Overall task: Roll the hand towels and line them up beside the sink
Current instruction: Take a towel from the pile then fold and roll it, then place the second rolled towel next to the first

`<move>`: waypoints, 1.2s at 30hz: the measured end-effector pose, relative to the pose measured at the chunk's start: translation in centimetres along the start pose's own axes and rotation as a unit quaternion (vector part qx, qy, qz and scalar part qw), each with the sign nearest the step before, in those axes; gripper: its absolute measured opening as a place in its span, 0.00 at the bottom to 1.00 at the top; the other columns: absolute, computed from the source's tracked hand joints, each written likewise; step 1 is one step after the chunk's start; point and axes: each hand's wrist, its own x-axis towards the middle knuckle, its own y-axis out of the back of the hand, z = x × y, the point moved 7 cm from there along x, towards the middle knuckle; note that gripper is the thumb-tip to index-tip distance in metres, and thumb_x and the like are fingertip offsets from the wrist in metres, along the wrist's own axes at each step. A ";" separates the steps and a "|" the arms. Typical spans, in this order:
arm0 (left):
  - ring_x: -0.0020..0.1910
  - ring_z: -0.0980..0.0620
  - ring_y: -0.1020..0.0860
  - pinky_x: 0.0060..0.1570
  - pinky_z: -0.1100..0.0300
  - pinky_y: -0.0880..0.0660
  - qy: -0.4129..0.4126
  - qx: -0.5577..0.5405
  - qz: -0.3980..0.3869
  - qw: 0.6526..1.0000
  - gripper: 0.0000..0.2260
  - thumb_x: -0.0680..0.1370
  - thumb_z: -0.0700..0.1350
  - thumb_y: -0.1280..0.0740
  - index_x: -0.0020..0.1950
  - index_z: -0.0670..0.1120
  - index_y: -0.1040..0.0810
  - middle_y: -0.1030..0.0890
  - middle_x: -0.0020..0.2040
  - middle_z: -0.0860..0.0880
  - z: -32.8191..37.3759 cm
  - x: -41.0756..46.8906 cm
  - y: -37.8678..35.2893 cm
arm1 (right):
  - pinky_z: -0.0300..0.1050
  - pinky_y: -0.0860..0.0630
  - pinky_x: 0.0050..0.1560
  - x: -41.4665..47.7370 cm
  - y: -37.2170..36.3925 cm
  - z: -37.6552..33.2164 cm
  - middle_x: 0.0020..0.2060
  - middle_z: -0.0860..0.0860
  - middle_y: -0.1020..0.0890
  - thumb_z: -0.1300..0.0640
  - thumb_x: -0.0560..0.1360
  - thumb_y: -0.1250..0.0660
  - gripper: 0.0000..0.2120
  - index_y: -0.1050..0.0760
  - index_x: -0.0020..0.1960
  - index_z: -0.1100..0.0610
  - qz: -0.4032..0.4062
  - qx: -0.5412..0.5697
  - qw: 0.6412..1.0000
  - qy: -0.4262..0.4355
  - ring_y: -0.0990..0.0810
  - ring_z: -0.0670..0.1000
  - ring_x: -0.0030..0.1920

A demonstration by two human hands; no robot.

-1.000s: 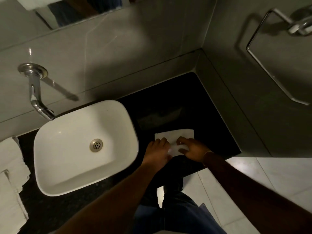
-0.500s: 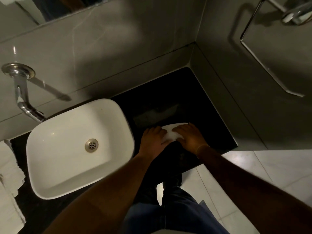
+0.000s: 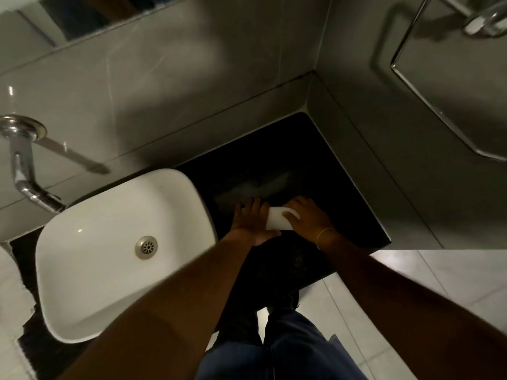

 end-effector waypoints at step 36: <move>0.77 0.50 0.38 0.71 0.49 0.43 -0.027 -0.051 0.089 0.994 0.35 0.65 0.54 0.34 0.74 0.53 0.27 0.30 0.76 0.49 -0.3 -19.1 -6.3 | 0.52 0.20 0.53 -4.0 0.4 5.2 0.59 0.46 0.24 0.35 0.69 0.35 0.28 0.34 0.68 0.38 0.179 0.190 0.942 -0.211 0.21 0.53 0.57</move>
